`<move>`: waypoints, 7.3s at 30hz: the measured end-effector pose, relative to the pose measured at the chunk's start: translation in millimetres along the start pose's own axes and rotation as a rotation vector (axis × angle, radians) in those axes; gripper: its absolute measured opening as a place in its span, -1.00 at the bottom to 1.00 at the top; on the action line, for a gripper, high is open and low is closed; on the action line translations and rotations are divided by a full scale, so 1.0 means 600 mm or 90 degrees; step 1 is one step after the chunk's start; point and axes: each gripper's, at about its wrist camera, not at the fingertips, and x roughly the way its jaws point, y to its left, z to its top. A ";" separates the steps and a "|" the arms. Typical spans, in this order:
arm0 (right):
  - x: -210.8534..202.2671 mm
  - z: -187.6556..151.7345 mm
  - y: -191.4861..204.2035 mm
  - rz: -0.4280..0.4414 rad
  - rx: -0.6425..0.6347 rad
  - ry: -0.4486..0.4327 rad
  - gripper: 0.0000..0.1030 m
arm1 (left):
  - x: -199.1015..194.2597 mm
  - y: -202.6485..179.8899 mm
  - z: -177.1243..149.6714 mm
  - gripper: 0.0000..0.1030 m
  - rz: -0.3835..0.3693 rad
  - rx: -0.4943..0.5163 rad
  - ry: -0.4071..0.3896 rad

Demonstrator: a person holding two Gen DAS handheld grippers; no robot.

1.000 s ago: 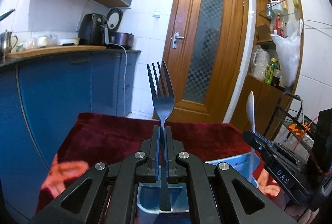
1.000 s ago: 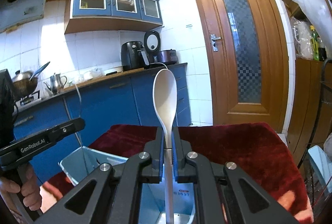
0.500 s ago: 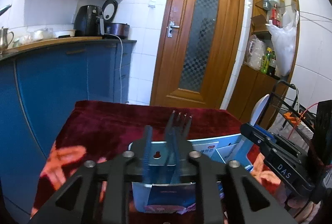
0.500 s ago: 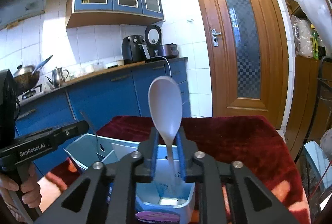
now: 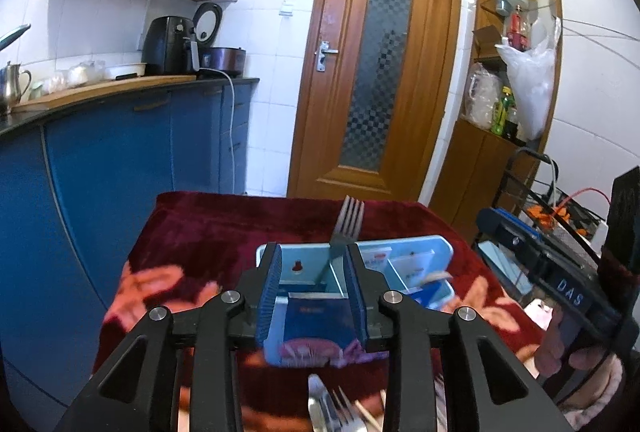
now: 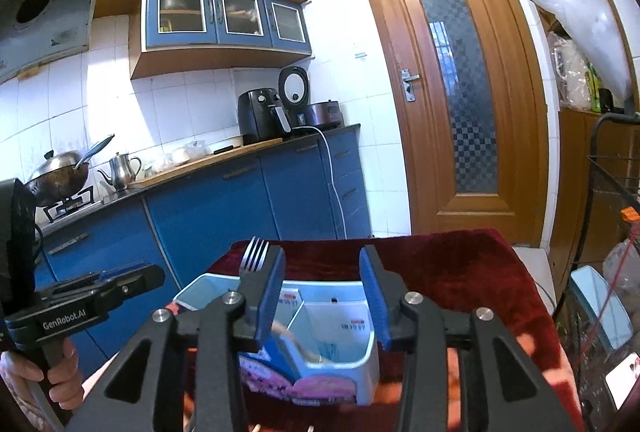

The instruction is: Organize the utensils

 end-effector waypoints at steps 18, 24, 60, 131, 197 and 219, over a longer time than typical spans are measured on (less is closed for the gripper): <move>-0.098 -0.061 -0.008 -0.040 0.021 0.128 -0.18 | -0.037 -0.014 -0.080 -0.37 -0.024 -0.011 0.158; -0.104 -0.102 -0.020 -0.045 0.046 0.181 -0.18 | -0.026 -0.014 -0.118 -0.37 -0.018 -0.027 0.216; -0.079 -0.183 -0.039 -0.010 0.072 0.287 -0.15 | 0.040 0.031 -0.169 -0.62 -0.019 -0.118 0.314; -0.130 -0.063 -0.004 0.047 0.059 0.047 -0.95 | -0.104 0.018 -0.039 -0.65 -0.030 -0.056 -0.043; 0.098 0.007 -0.019 -0.023 0.003 -0.058 -0.94 | 0.104 0.039 0.000 -0.64 0.009 -0.047 -0.070; 0.020 0.008 -0.026 0.010 0.060 -0.030 -0.56 | 0.045 0.028 -0.005 -0.27 0.003 -0.054 -0.025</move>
